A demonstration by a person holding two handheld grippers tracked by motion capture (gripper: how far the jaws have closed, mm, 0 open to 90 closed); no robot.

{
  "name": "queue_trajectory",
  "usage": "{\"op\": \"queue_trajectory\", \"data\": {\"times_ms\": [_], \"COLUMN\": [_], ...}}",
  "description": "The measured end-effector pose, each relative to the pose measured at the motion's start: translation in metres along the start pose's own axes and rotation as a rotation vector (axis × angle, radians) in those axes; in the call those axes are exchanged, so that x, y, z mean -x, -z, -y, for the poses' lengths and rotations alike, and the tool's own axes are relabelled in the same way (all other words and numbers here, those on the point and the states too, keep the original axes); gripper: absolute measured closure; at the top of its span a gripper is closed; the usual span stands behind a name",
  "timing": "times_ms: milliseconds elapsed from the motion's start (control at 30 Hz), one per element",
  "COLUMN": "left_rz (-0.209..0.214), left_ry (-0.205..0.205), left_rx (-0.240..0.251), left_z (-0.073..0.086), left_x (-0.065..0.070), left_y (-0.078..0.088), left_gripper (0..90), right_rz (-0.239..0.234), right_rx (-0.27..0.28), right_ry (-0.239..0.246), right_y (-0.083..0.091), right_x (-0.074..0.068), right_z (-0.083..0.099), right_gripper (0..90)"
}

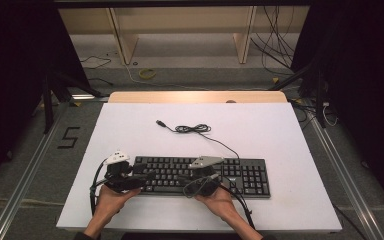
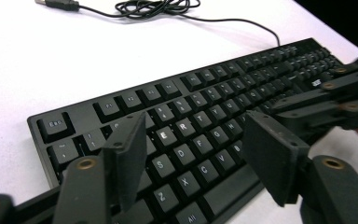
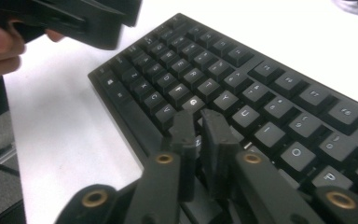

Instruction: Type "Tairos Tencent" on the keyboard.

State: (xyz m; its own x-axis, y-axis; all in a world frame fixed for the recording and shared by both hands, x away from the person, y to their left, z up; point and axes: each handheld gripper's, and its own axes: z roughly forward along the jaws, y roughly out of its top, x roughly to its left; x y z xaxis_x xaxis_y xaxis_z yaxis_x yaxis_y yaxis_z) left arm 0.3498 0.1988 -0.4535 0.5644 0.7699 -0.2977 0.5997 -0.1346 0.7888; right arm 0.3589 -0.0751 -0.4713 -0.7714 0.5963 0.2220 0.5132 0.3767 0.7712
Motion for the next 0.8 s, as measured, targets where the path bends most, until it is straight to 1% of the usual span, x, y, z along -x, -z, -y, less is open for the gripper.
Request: {"op": "queue_trajectory", "data": {"times_ms": [167, 533, 633, 800], "left_rz": [0.009, 0.014, 0.018, 0.017], "left_ry": [-0.001, -0.023, -0.018, -0.025], "left_rx": [0.023, 0.046, 0.055, 0.058], "left_z": [0.005, 0.012, 0.013, 0.015], "left_x": [0.001, 0.006, 0.006, 0.006], "left_y": [0.006, 0.011, 0.012, 0.013], "left_gripper": [35.3, 32.4, 31.4, 30.1], "right_rz": [0.005, 0.018, 0.019, 0.018], "right_rx": [-0.023, -0.046, -0.049, -0.053], "right_ry": [0.004, 0.002, 0.006, 0.004], "right_y": [-0.009, -0.018, -0.019, -0.019], "right_x": [-0.001, -0.001, -0.001, -0.001], "right_z": [-0.001, 0.0, 0.0, 0.001], "right_gripper": [90.0, 90.0, 90.0, 90.0]}}
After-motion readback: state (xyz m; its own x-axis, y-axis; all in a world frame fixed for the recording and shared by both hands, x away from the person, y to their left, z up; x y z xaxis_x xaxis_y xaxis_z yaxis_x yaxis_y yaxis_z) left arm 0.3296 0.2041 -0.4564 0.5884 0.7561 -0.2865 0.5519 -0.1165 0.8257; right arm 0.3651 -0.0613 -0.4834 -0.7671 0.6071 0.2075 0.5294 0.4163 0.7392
